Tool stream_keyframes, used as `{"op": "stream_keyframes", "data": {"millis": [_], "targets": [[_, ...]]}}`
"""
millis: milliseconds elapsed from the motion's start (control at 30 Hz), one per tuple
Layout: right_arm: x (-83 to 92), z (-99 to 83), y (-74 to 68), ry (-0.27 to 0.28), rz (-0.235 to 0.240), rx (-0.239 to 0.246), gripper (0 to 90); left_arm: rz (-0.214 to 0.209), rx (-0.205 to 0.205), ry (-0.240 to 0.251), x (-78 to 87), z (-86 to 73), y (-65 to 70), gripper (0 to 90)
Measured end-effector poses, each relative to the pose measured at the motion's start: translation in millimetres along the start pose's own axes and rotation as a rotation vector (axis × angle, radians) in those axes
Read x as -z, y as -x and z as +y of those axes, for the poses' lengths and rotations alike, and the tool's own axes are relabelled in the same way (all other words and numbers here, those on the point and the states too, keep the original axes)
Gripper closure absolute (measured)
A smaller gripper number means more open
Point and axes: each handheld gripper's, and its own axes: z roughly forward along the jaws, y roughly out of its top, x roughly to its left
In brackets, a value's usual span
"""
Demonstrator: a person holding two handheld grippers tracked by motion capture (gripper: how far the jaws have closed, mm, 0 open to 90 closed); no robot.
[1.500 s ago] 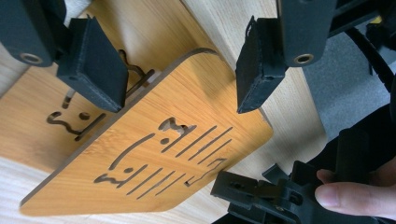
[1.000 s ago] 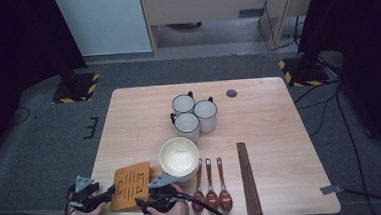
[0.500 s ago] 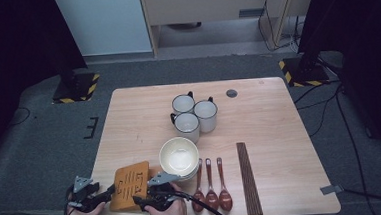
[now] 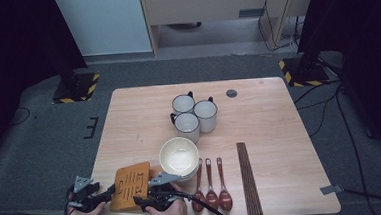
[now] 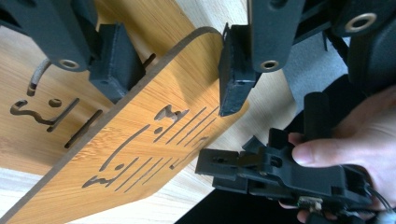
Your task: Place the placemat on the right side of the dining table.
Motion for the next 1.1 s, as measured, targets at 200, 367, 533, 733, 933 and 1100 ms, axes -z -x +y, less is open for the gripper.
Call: {"op": "stream_keyframes", "data": {"millis": [200,367,533,733,933,1100], "targets": [[3.4,1.5,-0.2,0.009,0.015,-0.007,62.4,-0.005,0.031,0.065,4.3,1.9,-1.9,28.8],[6.1,2.2,-0.4,0.013,0.028,-0.018,67.8,-0.022,0.051,0.121,8.2,3.8,-1.8,28.0],[8.8,3.5,-1.7,0.024,0.063,-0.036,73.5,-0.028,0.057,0.167,12.4,5.7,-1.5,26.9],[10.7,5.0,-2.0,0.028,0.106,-0.065,78.2,-0.037,0.068,0.206,16.0,7.1,-1.5,26.1],[11.4,4.5,-2.1,0.031,0.132,-0.077,81.0,-0.045,0.078,0.232,18.5,7.9,-1.5,25.7],[12.5,3.0,-1.0,0.041,0.144,-0.106,83.7,-0.051,0.077,0.249,20.6,8.6,-1.5,25.1]]}}
